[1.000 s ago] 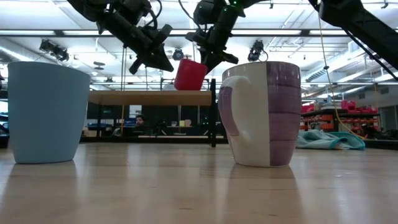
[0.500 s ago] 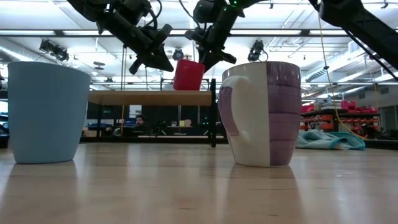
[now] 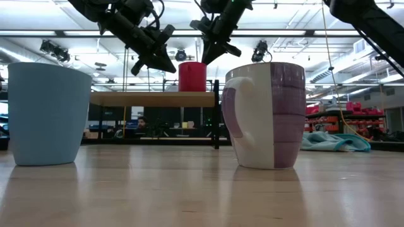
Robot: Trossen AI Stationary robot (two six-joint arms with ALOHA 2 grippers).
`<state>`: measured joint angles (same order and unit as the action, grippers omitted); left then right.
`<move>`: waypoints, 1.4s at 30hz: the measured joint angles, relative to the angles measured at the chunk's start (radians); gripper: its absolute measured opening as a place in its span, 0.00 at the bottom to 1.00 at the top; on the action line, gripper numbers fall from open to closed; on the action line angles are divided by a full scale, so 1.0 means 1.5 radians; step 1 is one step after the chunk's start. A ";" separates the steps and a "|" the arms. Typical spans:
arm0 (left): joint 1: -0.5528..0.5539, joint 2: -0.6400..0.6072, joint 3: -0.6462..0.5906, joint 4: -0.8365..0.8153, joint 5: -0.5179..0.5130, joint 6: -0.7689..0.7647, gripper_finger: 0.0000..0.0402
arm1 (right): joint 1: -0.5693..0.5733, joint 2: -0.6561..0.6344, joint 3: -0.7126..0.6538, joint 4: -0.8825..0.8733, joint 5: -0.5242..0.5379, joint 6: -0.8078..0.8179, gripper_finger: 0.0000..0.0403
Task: Stack small to large cups/mugs on shelf
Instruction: Put the orange cup on the shelf, then put the blue cup on the shelf
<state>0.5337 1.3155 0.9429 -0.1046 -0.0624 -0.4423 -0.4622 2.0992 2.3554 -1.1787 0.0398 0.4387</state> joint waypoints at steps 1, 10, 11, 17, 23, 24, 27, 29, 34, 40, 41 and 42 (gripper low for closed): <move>0.000 0.000 0.000 -0.001 0.000 0.000 0.05 | 0.000 0.000 0.000 0.000 0.000 -0.003 0.13; 0.001 -0.022 -0.001 -0.024 0.023 0.000 0.05 | 0.009 -0.079 0.000 -0.041 0.013 -0.004 0.13; 0.002 -0.030 0.000 -0.026 0.023 0.000 0.06 | 0.013 -0.092 0.000 -0.049 0.014 -0.004 0.13; -0.005 -0.102 0.000 -0.106 0.024 0.004 0.05 | 0.057 -0.171 0.001 -0.094 0.027 0.005 0.12; -0.059 -0.184 0.000 -0.293 0.027 0.003 0.04 | 0.151 -0.218 0.001 -0.213 0.066 0.035 0.12; -0.072 -0.196 0.000 -0.322 0.027 -0.001 0.04 | 0.172 -0.222 0.001 -0.234 0.083 0.044 0.12; -0.113 -0.229 0.000 -0.402 0.027 -0.032 0.05 | 0.239 -0.231 -0.003 -0.264 0.135 0.076 0.12; -0.144 -0.250 0.000 -0.443 0.026 -0.057 0.05 | 0.286 -0.240 -0.013 -0.258 0.147 0.095 0.12; -0.225 -0.294 0.000 -0.508 0.009 -0.140 0.04 | 0.388 -0.243 -0.023 -0.262 0.202 0.158 0.12; -0.330 -0.311 0.000 -0.532 -0.014 -0.228 0.04 | 0.466 -0.243 -0.094 -0.261 0.237 0.252 0.12; -0.349 -0.310 0.000 -0.539 -0.022 -0.243 0.04 | 0.473 -0.243 -0.113 -0.262 0.237 0.273 0.12; -0.368 -0.310 0.000 -0.549 -0.028 -0.253 0.05 | 0.481 -0.243 -0.134 -0.261 0.235 0.294 0.12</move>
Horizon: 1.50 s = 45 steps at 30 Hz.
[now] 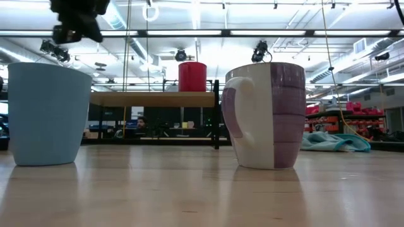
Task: Stack small to large cups/mugs on shelf
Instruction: Put the blue cup on the shelf
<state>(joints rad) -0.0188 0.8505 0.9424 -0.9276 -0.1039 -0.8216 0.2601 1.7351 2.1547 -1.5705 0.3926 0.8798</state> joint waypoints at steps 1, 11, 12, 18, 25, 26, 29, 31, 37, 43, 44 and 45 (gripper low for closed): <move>-0.018 0.002 0.000 -0.007 -0.005 -0.012 0.05 | 0.007 0.000 -0.023 0.001 -0.003 0.020 0.12; -0.193 0.065 0.000 -0.052 -0.010 -0.166 0.03 | 0.049 0.001 -0.244 0.094 -0.082 0.083 0.12; -0.208 0.078 0.001 -0.053 -0.010 -0.179 0.03 | 0.051 0.001 -0.263 0.106 -0.087 0.083 0.12; -0.272 0.153 0.001 -0.051 -0.005 -0.236 0.05 | 0.051 0.001 -0.349 0.146 -0.118 0.083 0.12; -0.294 0.189 0.001 -0.010 -0.002 -0.269 0.06 | 0.049 0.001 -0.369 0.160 -0.118 0.078 0.12; -0.294 0.193 0.001 -0.002 0.000 -0.269 0.06 | 0.048 0.001 -0.369 0.166 -0.118 0.077 0.12; -0.294 0.213 0.001 0.003 0.002 -0.269 0.06 | 0.046 0.001 -0.369 0.180 -0.117 0.075 0.12; -0.294 0.226 0.001 0.003 0.002 -0.268 0.07 | 0.046 0.001 -0.369 0.185 -0.117 0.075 0.12; -0.285 0.260 0.001 0.004 0.003 -0.260 0.12 | 0.046 0.001 -0.369 0.192 -0.117 0.075 0.12; -0.277 0.283 0.001 0.020 0.003 -0.248 0.17 | 0.046 0.001 -0.369 0.198 -0.118 0.077 0.12; -0.277 0.286 0.001 0.022 0.003 -0.247 0.18 | 0.046 0.001 -0.369 0.199 -0.118 0.077 0.12; -0.277 0.289 0.001 0.023 0.003 -0.247 0.18 | 0.046 0.001 -0.369 0.199 -0.118 0.077 0.12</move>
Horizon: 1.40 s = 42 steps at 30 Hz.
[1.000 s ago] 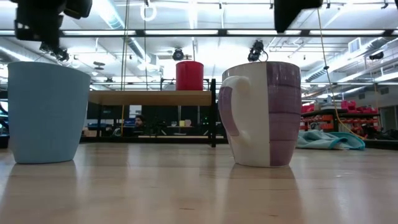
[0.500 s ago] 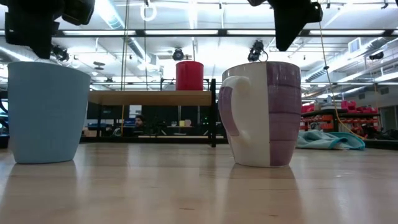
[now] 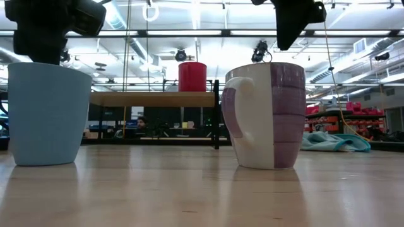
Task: Stack small to large cups/mugs on shelf
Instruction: Put the blue cup on the shelf
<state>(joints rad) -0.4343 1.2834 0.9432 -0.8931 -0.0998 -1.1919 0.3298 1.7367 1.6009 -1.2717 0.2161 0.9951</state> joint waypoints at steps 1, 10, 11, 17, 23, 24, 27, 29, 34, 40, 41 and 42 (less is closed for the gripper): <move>0.000 0.003 0.000 0.000 0.000 0.000 0.19 | 0.000 0.000 0.000 0.000 0.000 0.000 0.12; 0.000 0.038 0.000 0.000 0.000 0.018 0.23 | 0.000 0.000 0.000 0.018 0.000 -0.001 0.12; 0.001 0.044 0.000 0.000 0.000 0.019 0.23 | 0.000 0.000 0.000 0.019 0.000 -0.001 0.12; 0.004 0.071 0.000 0.001 0.000 0.022 0.23 | 0.000 0.000 0.000 0.022 0.000 -0.002 0.12; 0.008 0.081 0.000 0.009 0.000 0.022 0.21 | 0.000 0.000 0.000 0.023 0.000 -0.002 0.12; 0.010 0.081 0.000 0.010 0.000 0.018 0.20 | 0.000 0.000 0.000 0.024 0.000 -0.002 0.12; 0.019 0.080 0.000 0.017 0.000 0.017 0.17 | 0.000 0.000 0.000 0.028 0.000 -0.002 0.12; 0.025 0.080 0.000 0.020 0.000 0.017 0.15 | 0.000 0.000 0.000 0.030 0.000 -0.002 0.12; 0.045 0.080 0.000 0.024 0.014 0.020 0.08 | 0.000 0.000 0.000 0.032 0.000 -0.002 0.12; 0.065 0.078 0.000 0.024 0.037 0.032 0.03 | 0.000 0.000 0.000 0.032 0.000 -0.002 0.12; 0.068 0.077 0.000 0.024 0.042 0.036 0.04 | 0.000 0.000 0.000 0.032 0.000 -0.002 0.12; 0.073 0.076 0.003 0.019 0.047 0.039 0.04 | 0.000 0.000 0.000 0.032 0.000 -0.002 0.12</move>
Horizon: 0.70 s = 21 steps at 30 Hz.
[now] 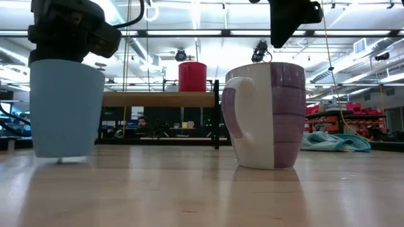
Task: Stack small to large cups/mugs on shelf
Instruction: Put the blue cup on the shelf
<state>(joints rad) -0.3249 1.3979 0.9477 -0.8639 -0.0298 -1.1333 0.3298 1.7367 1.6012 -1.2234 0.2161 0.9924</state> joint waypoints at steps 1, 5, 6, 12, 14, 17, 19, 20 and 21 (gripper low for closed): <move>0.004 0.000 0.007 -0.007 0.002 0.007 0.04 | 0.000 0.000 0.000 0.000 0.000 0.000 0.12; 0.030 0.000 0.071 -0.047 0.000 0.064 0.03 | 0.000 0.000 0.000 0.000 0.000 -0.004 0.12; 0.039 0.000 0.093 -0.065 -0.004 0.077 0.03 | 0.000 0.000 0.000 -0.001 0.000 -0.006 0.12; 0.118 0.000 0.244 -0.247 -0.063 0.168 0.03 | 0.000 0.000 0.000 -0.001 0.000 -0.017 0.12; 0.153 0.000 0.291 -0.296 -0.079 0.193 0.03 | 0.000 0.000 0.000 -0.001 0.000 -0.018 0.12; 0.209 0.000 0.354 -0.342 -0.100 0.241 0.03 | 0.000 0.000 0.000 -0.001 0.000 -0.019 0.12; 0.248 0.000 0.390 -0.358 -0.112 0.271 0.03 | -0.001 0.000 0.000 -0.001 0.000 -0.023 0.12; 0.269 0.001 0.406 -0.365 -0.117 0.287 0.03 | -0.002 0.000 0.000 -0.001 0.000 -0.023 0.12; 0.293 0.002 0.421 -0.374 -0.119 0.304 0.03 | -0.002 0.000 0.000 -0.001 0.000 -0.023 0.12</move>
<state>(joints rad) 0.1139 1.4004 1.5795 -1.4252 -0.2079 -0.6771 0.3270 1.7367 1.6012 -1.2251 0.2157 0.9580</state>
